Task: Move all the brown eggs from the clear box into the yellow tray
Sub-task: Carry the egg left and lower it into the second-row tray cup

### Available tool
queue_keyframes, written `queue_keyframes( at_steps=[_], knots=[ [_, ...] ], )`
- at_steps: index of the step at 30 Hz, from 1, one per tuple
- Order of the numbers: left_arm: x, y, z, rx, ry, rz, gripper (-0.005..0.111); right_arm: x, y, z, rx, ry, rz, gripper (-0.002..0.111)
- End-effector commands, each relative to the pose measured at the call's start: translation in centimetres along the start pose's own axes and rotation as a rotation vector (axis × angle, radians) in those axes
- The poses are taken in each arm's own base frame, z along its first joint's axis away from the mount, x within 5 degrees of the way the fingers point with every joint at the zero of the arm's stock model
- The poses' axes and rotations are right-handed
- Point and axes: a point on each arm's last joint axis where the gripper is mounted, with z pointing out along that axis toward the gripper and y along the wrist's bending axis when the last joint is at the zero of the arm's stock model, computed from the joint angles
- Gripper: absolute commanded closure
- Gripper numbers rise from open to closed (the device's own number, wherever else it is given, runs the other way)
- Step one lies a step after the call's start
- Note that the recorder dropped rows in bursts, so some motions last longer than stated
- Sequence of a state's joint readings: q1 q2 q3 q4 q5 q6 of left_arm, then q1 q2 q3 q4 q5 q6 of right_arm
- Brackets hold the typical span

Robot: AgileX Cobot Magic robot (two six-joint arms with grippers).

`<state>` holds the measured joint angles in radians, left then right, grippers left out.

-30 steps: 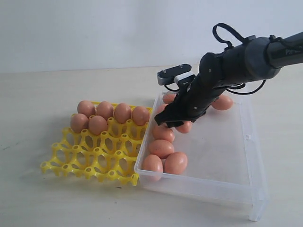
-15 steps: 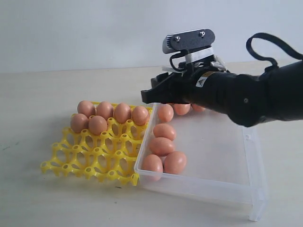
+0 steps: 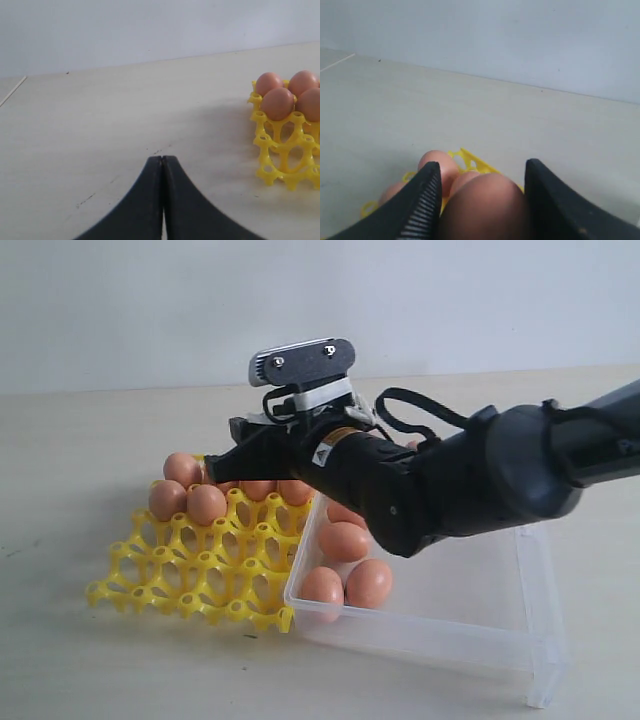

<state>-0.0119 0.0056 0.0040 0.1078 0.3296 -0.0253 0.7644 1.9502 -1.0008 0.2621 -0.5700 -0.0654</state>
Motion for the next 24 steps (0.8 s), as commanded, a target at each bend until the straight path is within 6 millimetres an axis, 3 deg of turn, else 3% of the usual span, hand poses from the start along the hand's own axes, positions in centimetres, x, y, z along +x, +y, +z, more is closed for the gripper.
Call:
queue_keyframes(
  at_steps=[1,10,24],
  knots=[
    [-0.3,0.0,-0.1,0.001,-0.023,-0.011,0.107,0.5,0.5,2.0,-0.014,0.003,-0.028,0.108],
    [-0.3,0.0,-0.1,0.001,-0.023,-0.011,0.107,2.3,0.6,4.2,-0.012,0.073,-0.044,0.108],
    [-0.3,0.0,-0.1,0.001,-0.023,-0.011,0.107,4.4,0.3,5.0,0.001,0.101,-0.083,0.108]
  ],
)
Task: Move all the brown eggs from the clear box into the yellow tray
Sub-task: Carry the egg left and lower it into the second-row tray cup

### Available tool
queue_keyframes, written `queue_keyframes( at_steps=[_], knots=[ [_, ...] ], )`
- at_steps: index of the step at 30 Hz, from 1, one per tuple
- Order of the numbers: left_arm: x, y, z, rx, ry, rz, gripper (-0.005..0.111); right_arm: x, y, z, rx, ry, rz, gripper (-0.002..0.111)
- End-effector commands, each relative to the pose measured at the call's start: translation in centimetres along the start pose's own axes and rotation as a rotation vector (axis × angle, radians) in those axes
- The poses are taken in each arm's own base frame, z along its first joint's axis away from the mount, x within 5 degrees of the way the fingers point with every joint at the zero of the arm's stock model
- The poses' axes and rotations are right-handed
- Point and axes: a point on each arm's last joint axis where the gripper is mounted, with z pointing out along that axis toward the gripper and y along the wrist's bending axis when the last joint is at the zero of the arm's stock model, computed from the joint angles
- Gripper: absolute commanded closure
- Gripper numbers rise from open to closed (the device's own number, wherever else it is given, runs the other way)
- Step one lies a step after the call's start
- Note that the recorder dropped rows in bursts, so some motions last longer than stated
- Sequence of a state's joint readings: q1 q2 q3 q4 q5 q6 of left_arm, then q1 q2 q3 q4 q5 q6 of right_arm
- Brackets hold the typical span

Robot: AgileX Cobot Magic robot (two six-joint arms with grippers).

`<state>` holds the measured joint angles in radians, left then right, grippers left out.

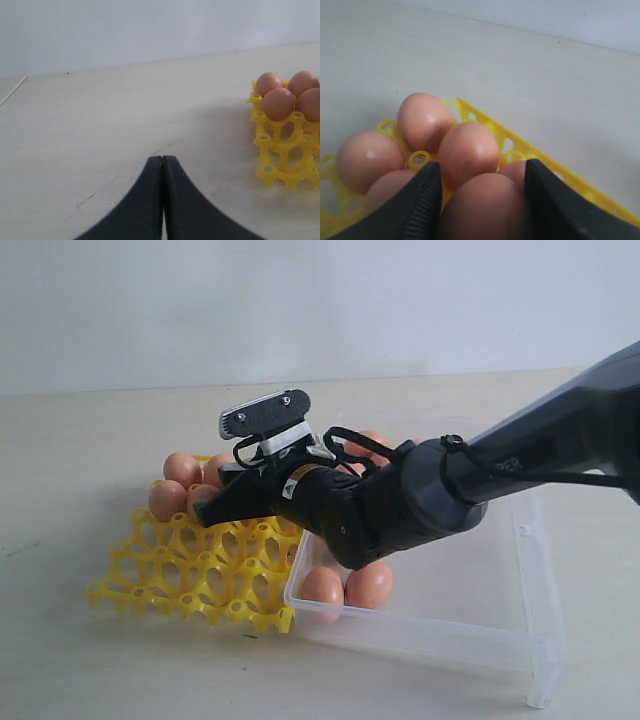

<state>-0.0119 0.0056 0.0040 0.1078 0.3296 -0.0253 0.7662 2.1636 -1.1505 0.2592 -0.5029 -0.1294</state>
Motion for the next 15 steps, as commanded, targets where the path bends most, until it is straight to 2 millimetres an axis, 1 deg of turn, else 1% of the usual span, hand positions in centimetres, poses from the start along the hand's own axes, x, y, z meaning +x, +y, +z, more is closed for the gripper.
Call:
queue_keyframes(
  at_steps=[1,15],
  knots=[
    [-0.27,0.0,-0.08,0.001,-0.023,-0.011,0.107,-0.16,0.04,0.16,0.005,-0.03,-0.007,0.108],
    [-0.27,0.0,-0.08,0.001,-0.023,-0.011,0.107,-0.4,-0.08,0.24,0.016,-0.08,0.012,0.108]
  ],
)
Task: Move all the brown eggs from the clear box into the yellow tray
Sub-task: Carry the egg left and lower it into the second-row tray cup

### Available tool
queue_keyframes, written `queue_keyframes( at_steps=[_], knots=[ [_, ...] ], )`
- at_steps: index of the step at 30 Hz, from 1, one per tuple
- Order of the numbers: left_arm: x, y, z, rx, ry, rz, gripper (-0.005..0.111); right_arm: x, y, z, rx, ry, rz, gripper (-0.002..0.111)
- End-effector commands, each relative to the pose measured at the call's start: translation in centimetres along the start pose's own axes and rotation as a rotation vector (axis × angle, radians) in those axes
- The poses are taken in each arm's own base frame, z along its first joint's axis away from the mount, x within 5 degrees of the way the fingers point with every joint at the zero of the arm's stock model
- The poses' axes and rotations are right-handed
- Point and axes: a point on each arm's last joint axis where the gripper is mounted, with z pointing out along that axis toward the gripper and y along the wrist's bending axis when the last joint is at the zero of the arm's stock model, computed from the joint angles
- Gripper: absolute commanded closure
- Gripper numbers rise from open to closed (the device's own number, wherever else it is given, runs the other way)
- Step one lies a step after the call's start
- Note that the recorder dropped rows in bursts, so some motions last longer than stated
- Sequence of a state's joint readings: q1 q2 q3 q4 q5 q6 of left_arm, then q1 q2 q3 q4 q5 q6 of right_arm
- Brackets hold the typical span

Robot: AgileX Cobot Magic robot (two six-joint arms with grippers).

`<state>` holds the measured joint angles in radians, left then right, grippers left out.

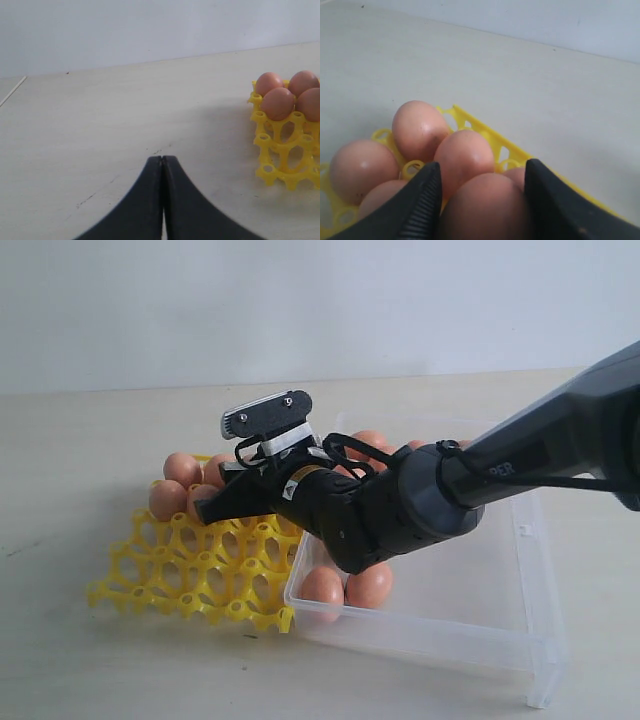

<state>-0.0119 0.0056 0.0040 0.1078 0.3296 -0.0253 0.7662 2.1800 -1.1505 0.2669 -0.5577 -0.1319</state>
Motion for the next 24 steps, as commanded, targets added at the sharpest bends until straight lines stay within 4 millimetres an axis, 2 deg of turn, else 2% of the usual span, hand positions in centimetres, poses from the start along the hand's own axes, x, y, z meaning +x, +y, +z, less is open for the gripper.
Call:
queue_keyframes(
  at_steps=[1,18,20,24],
  knots=[
    [-0.27,0.0,-0.08,0.001,-0.023,-0.011,0.107,-0.63,0.04,-0.01,0.004,-0.048,0.02,0.108],
    [-0.27,0.0,-0.08,0.001,-0.023,-0.011,0.107,-0.65,0.1,-0.01,-0.003,-0.05,0.048,0.108],
    [-0.27,0.0,-0.08,0.001,-0.023,-0.011,0.107,-0.65,0.13,-0.01,-0.006,-0.05,0.043,0.103],
    [-0.27,0.0,-0.08,0.001,-0.023,-0.011,0.107,-0.65,0.12,-0.01,-0.005,-0.05,0.044,0.082]
  ],
)
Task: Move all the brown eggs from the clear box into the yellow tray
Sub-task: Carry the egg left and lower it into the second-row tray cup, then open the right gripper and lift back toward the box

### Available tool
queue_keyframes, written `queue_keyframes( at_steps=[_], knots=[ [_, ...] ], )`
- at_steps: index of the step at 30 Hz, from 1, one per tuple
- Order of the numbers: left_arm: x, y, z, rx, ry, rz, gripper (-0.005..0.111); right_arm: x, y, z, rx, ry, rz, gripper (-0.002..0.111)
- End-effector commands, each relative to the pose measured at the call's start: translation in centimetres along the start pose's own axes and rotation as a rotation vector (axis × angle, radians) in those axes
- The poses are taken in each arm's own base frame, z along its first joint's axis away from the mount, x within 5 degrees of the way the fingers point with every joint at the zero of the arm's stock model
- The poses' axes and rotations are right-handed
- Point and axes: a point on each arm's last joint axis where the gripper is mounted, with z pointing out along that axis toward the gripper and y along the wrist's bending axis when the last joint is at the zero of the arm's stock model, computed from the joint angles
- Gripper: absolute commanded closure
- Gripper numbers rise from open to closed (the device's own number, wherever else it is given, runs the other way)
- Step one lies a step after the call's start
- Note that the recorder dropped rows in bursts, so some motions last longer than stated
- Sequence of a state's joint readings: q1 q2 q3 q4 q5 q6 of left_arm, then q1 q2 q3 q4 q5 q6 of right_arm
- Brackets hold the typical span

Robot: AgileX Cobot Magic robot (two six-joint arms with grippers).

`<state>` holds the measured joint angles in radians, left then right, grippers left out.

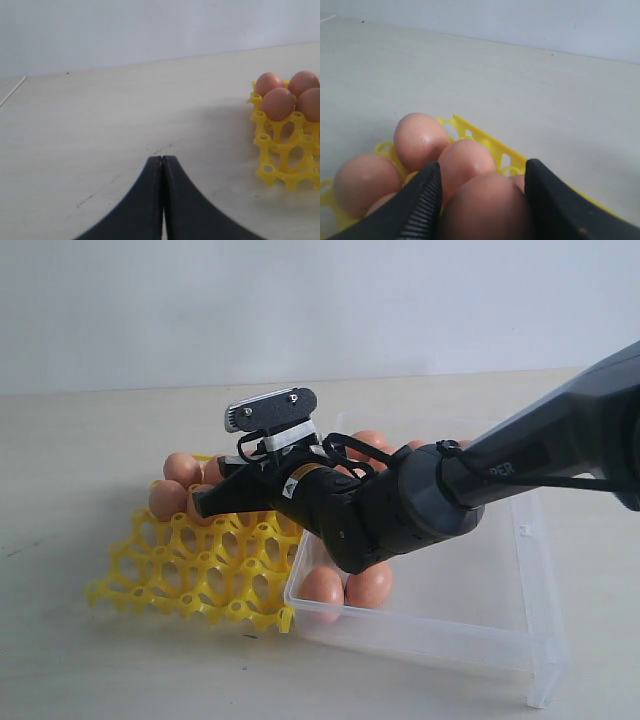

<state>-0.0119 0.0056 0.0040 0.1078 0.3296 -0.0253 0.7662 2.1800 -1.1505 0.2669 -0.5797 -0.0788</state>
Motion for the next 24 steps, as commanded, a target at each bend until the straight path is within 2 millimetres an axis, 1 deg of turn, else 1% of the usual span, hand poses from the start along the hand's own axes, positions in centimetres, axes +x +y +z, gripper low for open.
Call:
queue_keyframes(
  at_steps=[1,2,4,6,8,15,18,21,22,23,24],
  knots=[
    [-0.3,0.0,-0.1,0.001,-0.023,-0.011,0.107,-0.4,0.2,0.0,-0.008,-0.028,-0.009,0.077],
    [-0.3,0.0,-0.1,0.001,-0.023,-0.011,0.107,-0.4,0.2,0.0,-0.008,-0.028,-0.009,0.07],
    [-0.3,0.0,-0.1,0.001,-0.023,-0.011,0.107,-0.4,0.2,0.0,-0.008,-0.028,-0.009,0.062],
    [-0.3,0.0,-0.1,0.001,-0.023,-0.011,0.107,-0.4,0.2,0.0,-0.007,-0.028,-0.007,0.057],
    [-0.3,0.0,-0.1,0.001,-0.023,-0.011,0.107,-0.4,0.2,0.0,-0.007,-0.028,-0.007,0.054],
    [-0.3,0.0,-0.1,0.001,-0.023,-0.011,0.107,-0.4,0.2,0.0,-0.007,-0.028,-0.007,0.05],
    [-0.3,0.0,-0.1,0.001,-0.023,-0.011,0.107,-0.5,0.2,0.0,-0.008,-0.027,-0.007,0.05],
    [-0.3,0.0,-0.1,0.001,-0.023,-0.011,0.107,-1.3,0.2,-0.5,-0.008,-0.006,0.011,0.05],
    [-0.3,0.0,-0.1,0.001,-0.023,-0.011,0.107,-2.5,0.5,-1.3,-0.021,0.023,-0.009,0.053],
    [-0.3,0.0,-0.1,0.001,-0.023,-0.011,0.107,-3.2,0.6,-1.8,-0.03,0.045,-0.022,0.057],
    [-0.3,0.0,-0.1,0.001,-0.023,-0.011,0.107,-4.9,0.6,-3.2,-0.05,0.102,-0.093,0.072]
  ],
)
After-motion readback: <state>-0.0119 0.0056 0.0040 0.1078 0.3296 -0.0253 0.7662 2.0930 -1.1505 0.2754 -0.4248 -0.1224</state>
